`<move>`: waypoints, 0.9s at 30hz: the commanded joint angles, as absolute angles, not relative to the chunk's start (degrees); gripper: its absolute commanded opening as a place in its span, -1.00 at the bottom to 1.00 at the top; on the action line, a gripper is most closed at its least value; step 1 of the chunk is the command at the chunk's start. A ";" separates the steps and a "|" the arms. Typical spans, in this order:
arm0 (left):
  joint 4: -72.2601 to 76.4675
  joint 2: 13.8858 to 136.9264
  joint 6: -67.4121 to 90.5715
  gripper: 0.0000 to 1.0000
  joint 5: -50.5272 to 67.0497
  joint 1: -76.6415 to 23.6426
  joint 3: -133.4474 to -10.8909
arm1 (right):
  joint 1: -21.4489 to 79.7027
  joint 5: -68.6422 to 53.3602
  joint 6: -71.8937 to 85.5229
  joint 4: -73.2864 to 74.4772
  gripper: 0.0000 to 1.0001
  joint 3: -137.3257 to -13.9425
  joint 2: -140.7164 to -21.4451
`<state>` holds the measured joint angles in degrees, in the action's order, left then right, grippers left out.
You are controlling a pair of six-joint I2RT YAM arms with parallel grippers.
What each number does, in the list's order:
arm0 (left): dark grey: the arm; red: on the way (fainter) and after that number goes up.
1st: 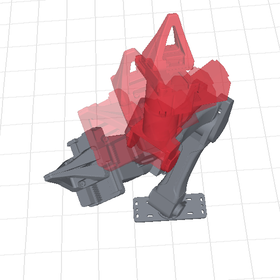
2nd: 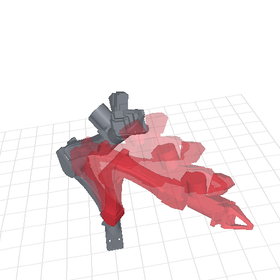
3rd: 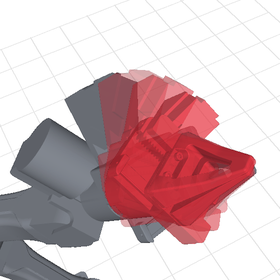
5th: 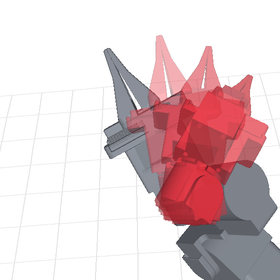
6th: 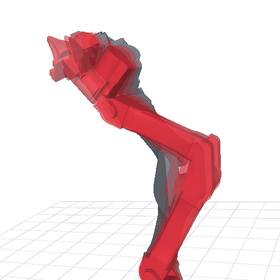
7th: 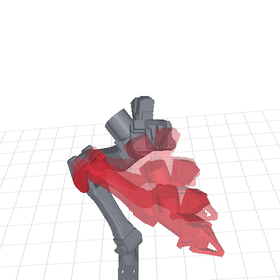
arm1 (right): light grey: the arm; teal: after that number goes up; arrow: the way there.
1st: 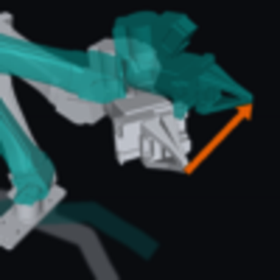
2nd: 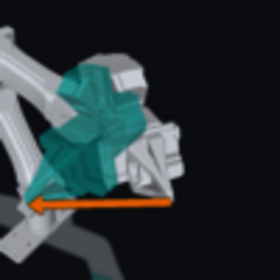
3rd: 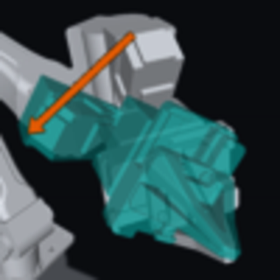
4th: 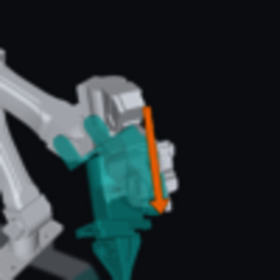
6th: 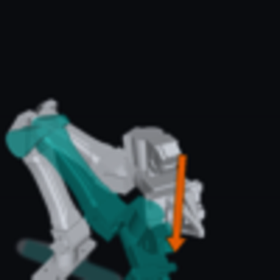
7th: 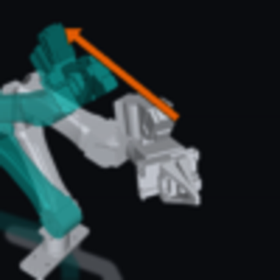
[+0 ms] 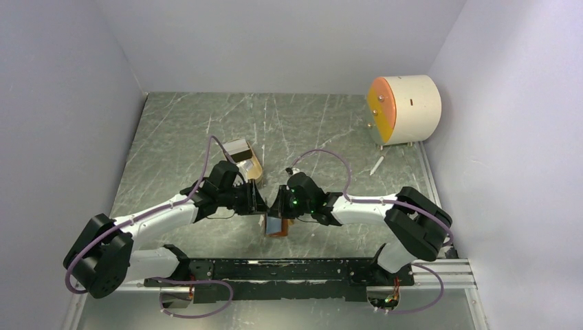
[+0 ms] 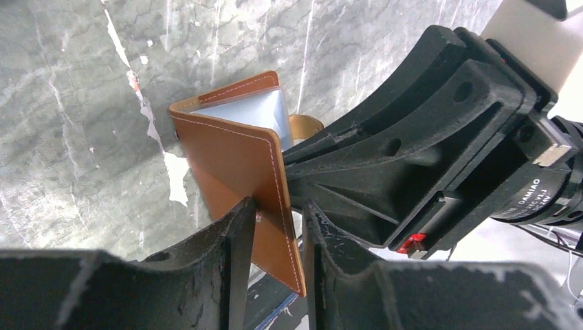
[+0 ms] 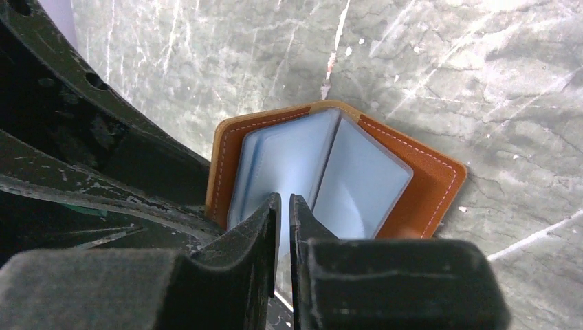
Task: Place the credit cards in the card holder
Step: Open the card holder at the center of the board.
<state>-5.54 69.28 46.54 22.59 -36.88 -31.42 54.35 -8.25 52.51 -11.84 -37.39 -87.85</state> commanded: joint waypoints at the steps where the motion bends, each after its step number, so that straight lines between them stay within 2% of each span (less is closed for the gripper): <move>1: -5.93 69.36 45.90 -0.26 23.95 -36.47 -32.03 | 54.50 -9.42 53.18 -15.01 -0.72 -37.73 -87.52; 7: -6.32 68.25 46.34 -0.12 24.15 -36.34 -31.59 | 54.54 -11.81 54.90 -17.44 -0.73 -37.89 -88.99; 11: -7.71 67.49 46.14 -0.10 23.58 -35.33 -31.18 | 54.50 -11.22 54.79 -17.25 -0.74 -38.19 -88.75; 20: -13.55 66.84 43.26 -0.26 20.30 -33.93 -31.63 | 54.63 -10.82 54.01 -15.07 -0.75 -39.68 -90.48; 27: -14.64 66.00 43.15 -0.29 19.80 -32.53 -30.68 | 54.63 -11.65 54.02 -15.03 -0.75 -40.54 -91.32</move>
<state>-12.80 67.40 44.14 20.75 -33.78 -31.42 54.37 -11.18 54.08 -14.76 -38.59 -90.91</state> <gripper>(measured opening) 0.349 0.128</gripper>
